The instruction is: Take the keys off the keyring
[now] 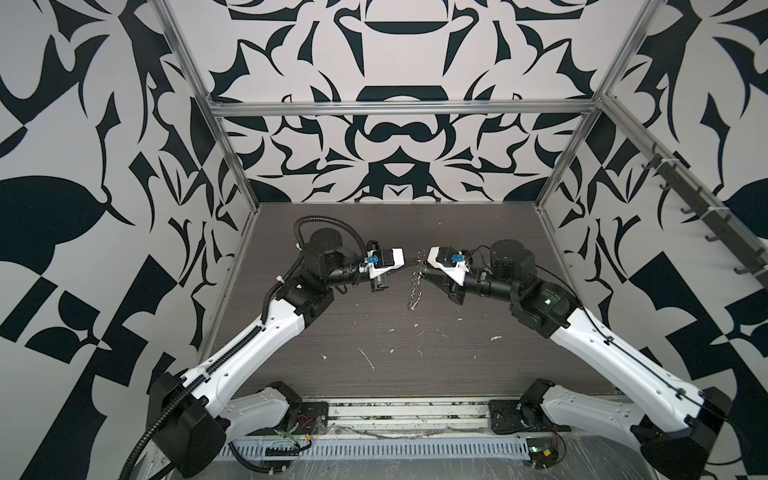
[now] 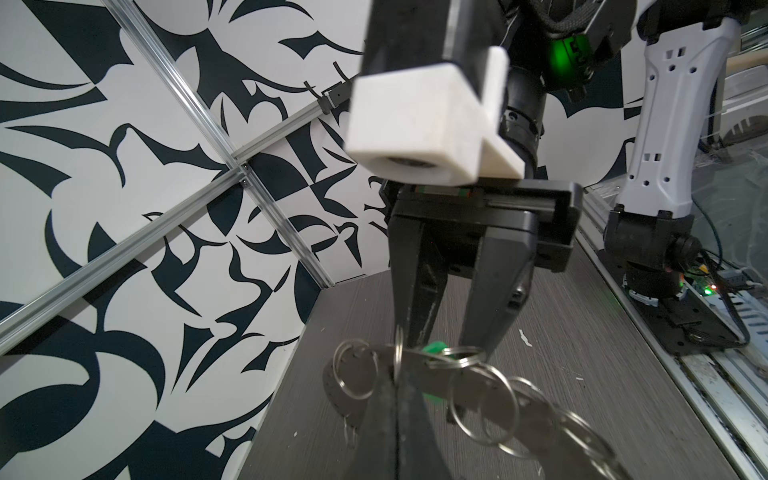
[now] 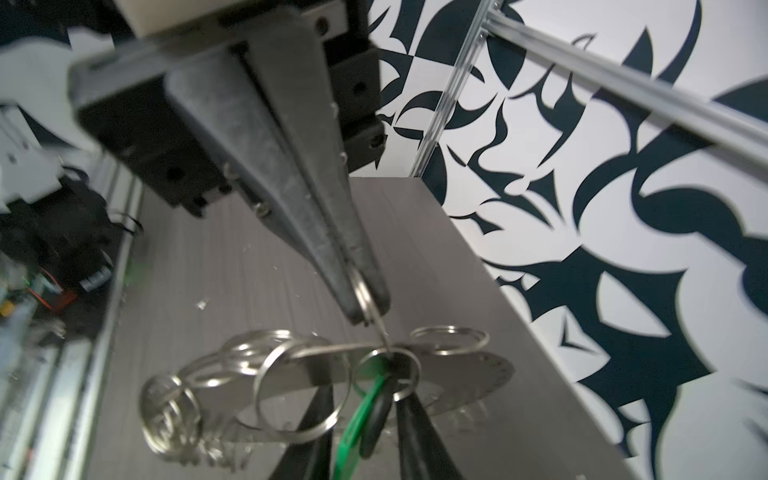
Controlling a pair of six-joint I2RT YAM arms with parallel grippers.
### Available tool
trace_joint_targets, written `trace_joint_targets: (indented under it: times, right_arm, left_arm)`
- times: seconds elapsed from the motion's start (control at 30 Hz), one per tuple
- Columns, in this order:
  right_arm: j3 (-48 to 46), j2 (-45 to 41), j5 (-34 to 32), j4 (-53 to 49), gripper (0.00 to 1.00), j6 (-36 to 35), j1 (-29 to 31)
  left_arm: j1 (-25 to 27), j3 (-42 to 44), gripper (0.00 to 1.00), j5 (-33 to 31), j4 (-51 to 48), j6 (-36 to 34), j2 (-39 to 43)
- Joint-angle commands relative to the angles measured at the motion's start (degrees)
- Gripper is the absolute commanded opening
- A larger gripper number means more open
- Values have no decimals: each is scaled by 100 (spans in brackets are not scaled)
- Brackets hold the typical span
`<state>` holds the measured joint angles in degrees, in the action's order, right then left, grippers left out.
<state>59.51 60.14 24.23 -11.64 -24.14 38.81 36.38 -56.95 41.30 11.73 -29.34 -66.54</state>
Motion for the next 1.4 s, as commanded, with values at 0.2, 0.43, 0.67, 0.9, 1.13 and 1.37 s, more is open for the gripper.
trace_joint_targets:
  times: [0.2,0.43,0.67,0.9,1.13,1.37]
  right_arm:
    - [668,-200,-406,-1100,0,-633,-21]
    - [1235,-183,-840,-2003,0,-1151,-31]
    - [1862,90,-1034,-2326,0,-1654,-44]
    - [2560,517,-1005,-2581,0,-2046,-40]
    - [2571,583,-963,-2266,0,-2694,-40]
    - [3155,908,-630,-2550,0,-2933,-40]
  left_arm:
    - [-78,-59,0,26,-109,102,85]
    - [-95,-94,0,180,-200,-116,41]
    - [-90,-140,0,410,-437,-474,-7]
    - [-87,-378,0,471,-1051,-876,-76]
    - [-87,-578,0,666,-1396,-976,-150]
    - [-87,-643,0,873,-1427,-1271,-214]
